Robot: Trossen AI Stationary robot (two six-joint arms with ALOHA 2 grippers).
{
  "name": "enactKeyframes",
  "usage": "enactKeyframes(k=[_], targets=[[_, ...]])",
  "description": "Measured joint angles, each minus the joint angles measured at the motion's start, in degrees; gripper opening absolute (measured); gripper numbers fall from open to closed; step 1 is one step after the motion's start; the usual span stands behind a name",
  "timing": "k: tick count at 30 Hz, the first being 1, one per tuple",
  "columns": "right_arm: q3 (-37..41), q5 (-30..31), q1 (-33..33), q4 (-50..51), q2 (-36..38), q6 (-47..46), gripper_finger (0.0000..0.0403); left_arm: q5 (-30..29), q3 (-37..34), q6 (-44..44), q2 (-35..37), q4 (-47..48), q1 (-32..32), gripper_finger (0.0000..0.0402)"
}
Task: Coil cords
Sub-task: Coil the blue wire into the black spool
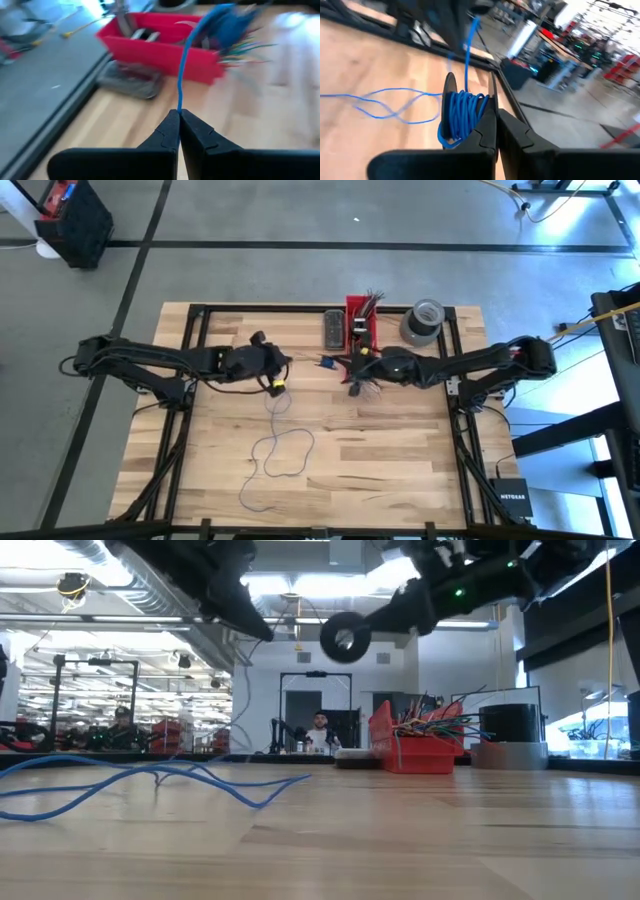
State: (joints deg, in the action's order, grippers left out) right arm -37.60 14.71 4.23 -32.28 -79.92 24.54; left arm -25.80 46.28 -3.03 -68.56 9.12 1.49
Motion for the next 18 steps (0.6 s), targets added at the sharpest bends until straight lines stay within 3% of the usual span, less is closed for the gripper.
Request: enactKeyframes(k=[7, 18], targets=[[-4.4, 6.5, -0.1, 0.3, -7.5, 0.9, 0.0008, 8.9, 0.0, 0.0, -1.7, -7.6, -1.5, 0.0001], [-9.9, 6.9, -0.1, 1.9, -10.2, -7.4, 0.0008, 10.7, 0.0, -0.6, -8.9, -18.6, -1.4, 0.0001]])
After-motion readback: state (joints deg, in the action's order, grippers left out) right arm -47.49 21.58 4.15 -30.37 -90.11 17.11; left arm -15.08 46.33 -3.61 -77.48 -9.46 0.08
